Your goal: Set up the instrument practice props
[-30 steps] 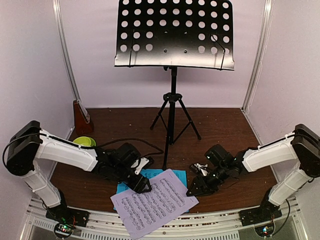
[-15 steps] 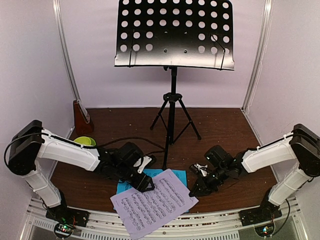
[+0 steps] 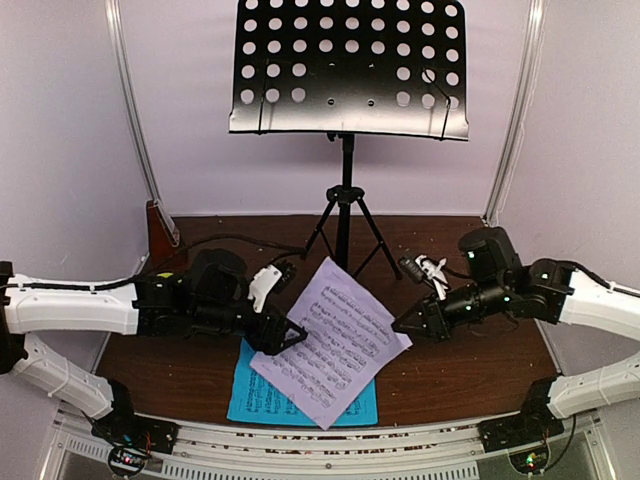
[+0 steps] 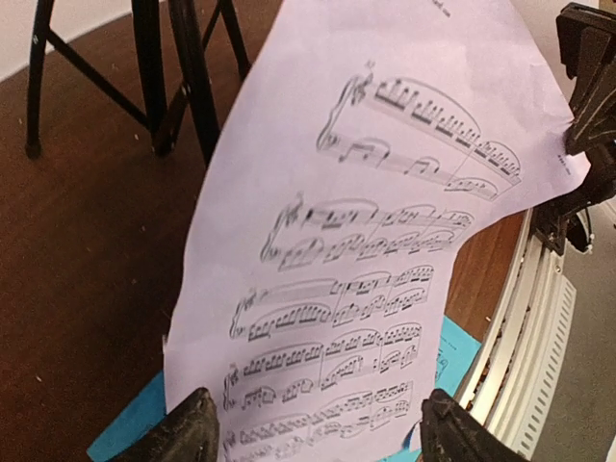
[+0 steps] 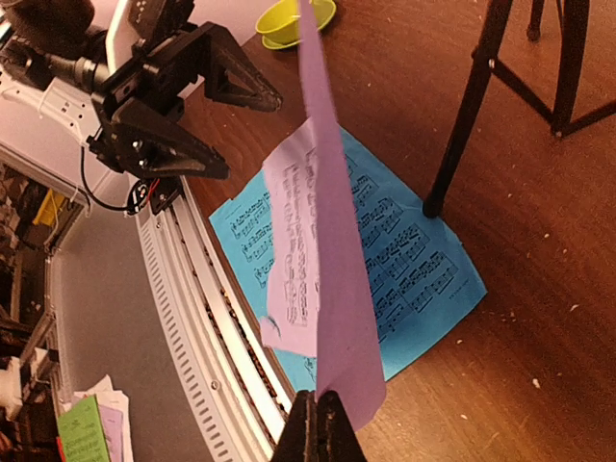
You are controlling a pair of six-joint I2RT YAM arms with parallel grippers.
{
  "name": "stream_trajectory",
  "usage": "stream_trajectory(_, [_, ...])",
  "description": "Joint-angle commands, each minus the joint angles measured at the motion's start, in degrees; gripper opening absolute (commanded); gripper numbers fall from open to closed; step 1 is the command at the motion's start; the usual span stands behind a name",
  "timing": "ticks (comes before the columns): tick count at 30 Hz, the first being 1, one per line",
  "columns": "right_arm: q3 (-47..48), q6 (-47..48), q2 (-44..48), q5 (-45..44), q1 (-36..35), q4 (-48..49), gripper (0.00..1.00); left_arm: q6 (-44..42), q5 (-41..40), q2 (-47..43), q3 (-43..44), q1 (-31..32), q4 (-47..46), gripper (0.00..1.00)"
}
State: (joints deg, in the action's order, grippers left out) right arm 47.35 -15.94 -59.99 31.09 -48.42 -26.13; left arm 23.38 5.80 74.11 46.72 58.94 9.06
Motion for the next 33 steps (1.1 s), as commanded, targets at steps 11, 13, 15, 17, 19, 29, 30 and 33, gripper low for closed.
stream_trajectory(11, [9.1,23.9,7.5,-7.2,-0.6,-19.6,0.0,-14.3,-3.0,-7.7,2.8,0.2,1.5,0.74])
stream_trajectory(13, [9.3,24.8,7.8,-7.0,-0.6,-19.9,0.0,-15.2,-2.5,-7.2,4.1,0.2,2.4,0.74])
stream_trajectory(15, [9.4,25.5,7.9,-6.9,-0.5,-19.9,0.0,-16.0,-2.2,-6.8,5.1,0.2,2.7,0.74])
stream_trajectory(17, [9.3,25.9,8.0,-6.7,-0.5,-19.8,0.0,-16.5,-2.4,-6.3,5.8,0.2,2.8,0.74])
stream_trajectory(19, [8.9,26.0,7.9,-6.8,-0.6,-19.5,0.0,-16.9,-2.5,-5.7,6.0,0.2,3.1,0.74])
stream_trajectory(29, [7.2,27.5,7.1,-9.1,-0.5,-18.5,0.0,-14.3,-3.0,-5.1,5.0,-1.2,1.1,0.74])
stream_trajectory(30, [7.4,28.2,6.8,-9.4,-0.6,-18.9,0.0,-13.9,-1.8,-4.8,5.3,-1.9,1.4,0.74])
stream_trajectory(33, [8.0,29.7,6.0,-10.7,-0.5,-19.8,0.0,-13.8,0.8,-3.4,6.5,-3.7,2.5,0.74])
